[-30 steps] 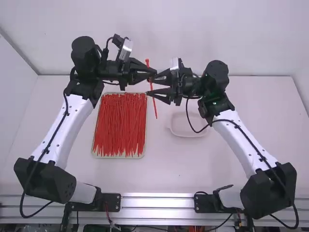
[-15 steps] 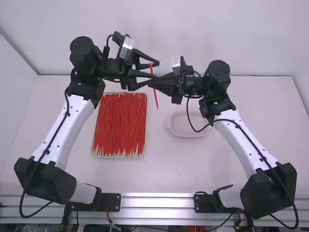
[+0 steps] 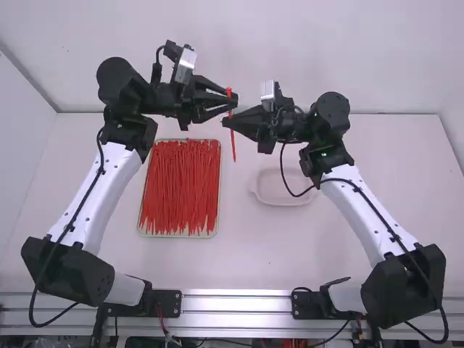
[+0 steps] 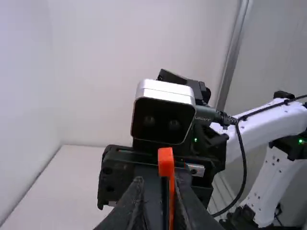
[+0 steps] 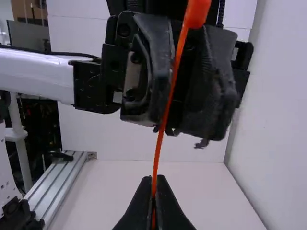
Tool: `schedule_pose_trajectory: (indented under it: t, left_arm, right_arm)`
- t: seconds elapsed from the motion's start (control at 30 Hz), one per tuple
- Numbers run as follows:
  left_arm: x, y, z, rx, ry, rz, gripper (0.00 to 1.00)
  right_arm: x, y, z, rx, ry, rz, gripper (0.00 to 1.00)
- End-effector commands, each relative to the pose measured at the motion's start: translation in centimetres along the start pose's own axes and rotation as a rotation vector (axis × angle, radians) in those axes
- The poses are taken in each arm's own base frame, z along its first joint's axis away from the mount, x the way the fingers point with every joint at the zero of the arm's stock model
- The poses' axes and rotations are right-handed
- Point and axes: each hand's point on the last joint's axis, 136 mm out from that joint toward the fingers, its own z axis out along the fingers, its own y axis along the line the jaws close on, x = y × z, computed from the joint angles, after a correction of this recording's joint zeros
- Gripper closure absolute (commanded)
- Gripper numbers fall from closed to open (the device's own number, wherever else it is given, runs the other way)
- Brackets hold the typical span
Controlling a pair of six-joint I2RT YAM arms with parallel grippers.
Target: Fasten the cable tie
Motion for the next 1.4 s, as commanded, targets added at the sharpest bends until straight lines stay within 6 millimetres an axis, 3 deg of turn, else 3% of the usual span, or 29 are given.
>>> schedule_pose_trajectory:
  t: [0.0,0.27,0.33,0.67,0.7,0.73,0.77,0.8,0.83,1.1,1.37]
  left_arm:
    - [-1.2,-0.4,-0.3,-0.018,-0.013,0.029,0.85]
    - [-1.5,0.3,-0.3,-0.055,-0.032,0.024,0.91]
    - [-1.6,0.3,-0.3,-0.056,-0.033,0.024,0.98]
    - [-1.6,0.3,-0.3,-0.056,-0.034,0.024,0.98]
    - [-1.6,0.3,-0.3,-0.057,-0.034,0.023,0.98]
    - [-1.4,0.4,-0.3,-0.060,-0.032,0.014,0.98]
    - [-1.4,0.4,-0.3,-0.059,-0.031,0.012,0.98]
    - [-1.4,0.6,-0.3,-0.069,-0.034,0.000,0.98]
    - [-1.3,1.0,-0.4,-0.086,-0.037,-0.023,0.98]
    - [-0.5,4.0,-2.3,-0.203,-0.051,-0.114,0.98]
    - [0.9,8.1,-3.5,-0.320,-0.087,-0.192,0.98]
  right_arm:
    - [-0.2,0.1,0.0,0.001,-0.004,0.000,1.00]
    - [-0.2,0.1,0.0,0.000,-0.003,-0.002,1.00]
    - [-0.2,0.1,0.0,0.000,-0.002,0.000,1.00]
    - [0.0,0.1,0.0,-0.002,0.002,-0.008,0.99]
    - [0.0,0.1,0.0,-0.002,0.002,-0.008,0.90]
    - [0.0,0.0,-0.1,0.000,0.003,-0.006,0.67]
    - [0.0,0.0,-0.1,0.000,0.003,-0.006,0.64]
    - [0.1,-0.2,-0.2,0.009,0.005,0.001,0.09]
    - [0.2,-0.3,-0.4,0.015,0.009,0.011,0.01]
    - [1.7,-1.3,-1.7,0.047,0.040,0.030,0.01]
    - [4.5,0.5,-2.4,-0.058,0.066,-0.120,0.01]
